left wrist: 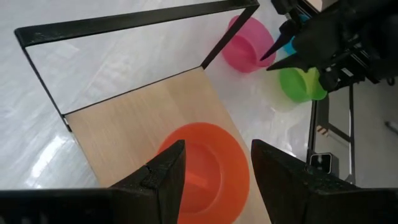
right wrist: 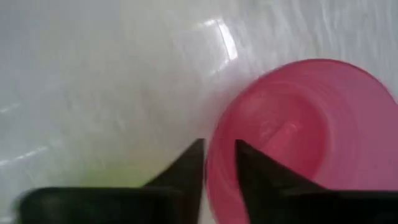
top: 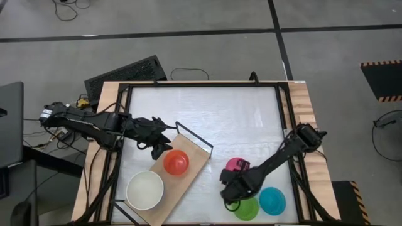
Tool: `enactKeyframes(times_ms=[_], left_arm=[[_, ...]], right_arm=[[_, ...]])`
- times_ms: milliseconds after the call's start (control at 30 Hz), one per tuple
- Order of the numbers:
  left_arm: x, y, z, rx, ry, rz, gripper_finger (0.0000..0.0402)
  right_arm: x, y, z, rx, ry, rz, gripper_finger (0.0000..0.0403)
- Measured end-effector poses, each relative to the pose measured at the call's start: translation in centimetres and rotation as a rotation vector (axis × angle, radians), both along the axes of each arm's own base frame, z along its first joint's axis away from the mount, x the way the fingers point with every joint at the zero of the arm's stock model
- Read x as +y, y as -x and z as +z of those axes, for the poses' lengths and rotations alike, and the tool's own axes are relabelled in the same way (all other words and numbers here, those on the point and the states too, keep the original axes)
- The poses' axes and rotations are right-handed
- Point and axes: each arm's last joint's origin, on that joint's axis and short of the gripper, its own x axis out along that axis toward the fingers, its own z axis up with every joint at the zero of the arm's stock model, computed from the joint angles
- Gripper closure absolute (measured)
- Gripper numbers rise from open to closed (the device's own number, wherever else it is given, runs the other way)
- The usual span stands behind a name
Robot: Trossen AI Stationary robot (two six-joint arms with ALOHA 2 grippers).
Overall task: Place and stack bowls onto a shelf
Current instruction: Stack the small pink bowl on the small orange bowl on the shelf
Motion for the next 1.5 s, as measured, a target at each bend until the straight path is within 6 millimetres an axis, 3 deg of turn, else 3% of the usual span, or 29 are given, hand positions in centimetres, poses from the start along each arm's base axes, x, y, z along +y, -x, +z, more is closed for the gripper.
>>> enactKeyframes(times_ms=[100, 167, 333, 600, 967, 1233, 1500], left_arm=[[0.0, 0.0, 0.0, 0.0, -0.001, 0.001, 0.0235], [0.0, 0.0, 0.0, 0.001, -0.001, 0.001, 0.0235], [0.0, 0.0, 0.0, -0.001, -0.002, 0.003, 0.0235], [0.0, -0.1, 0.2, -0.025, -0.002, -0.016, 0.0235], [-2.7, -1.7, 3.4, -0.466, -0.193, -0.352, 0.0235], [-5.3, -3.8, 2.6, -0.589, -0.375, -0.537, 0.0235], [-5.8, -5.3, 1.6, -0.622, -0.441, -0.601, 0.0235]], right_arm=[[-0.5, -0.3, 0.0, 0.025, -0.023, 0.002, 0.0363], [-0.8, -0.5, 0.0, 0.038, -0.039, 0.009, 0.0385], [-1.4, -0.7, 0.6, 0.022, -0.061, 0.0, 0.0385], [-1.7, 0.3, 4.3, -0.08, -0.102, 0.021, 0.0385], [-0.1, 2.7, 10.0, -0.29, -0.228, 0.436, 0.0385], [-0.9, 3.5, 14.2, -0.501, -0.336, 0.463, 0.0385], [-0.3, 3.5, 15.4, -0.573, -0.441, 0.677, 0.0385]])
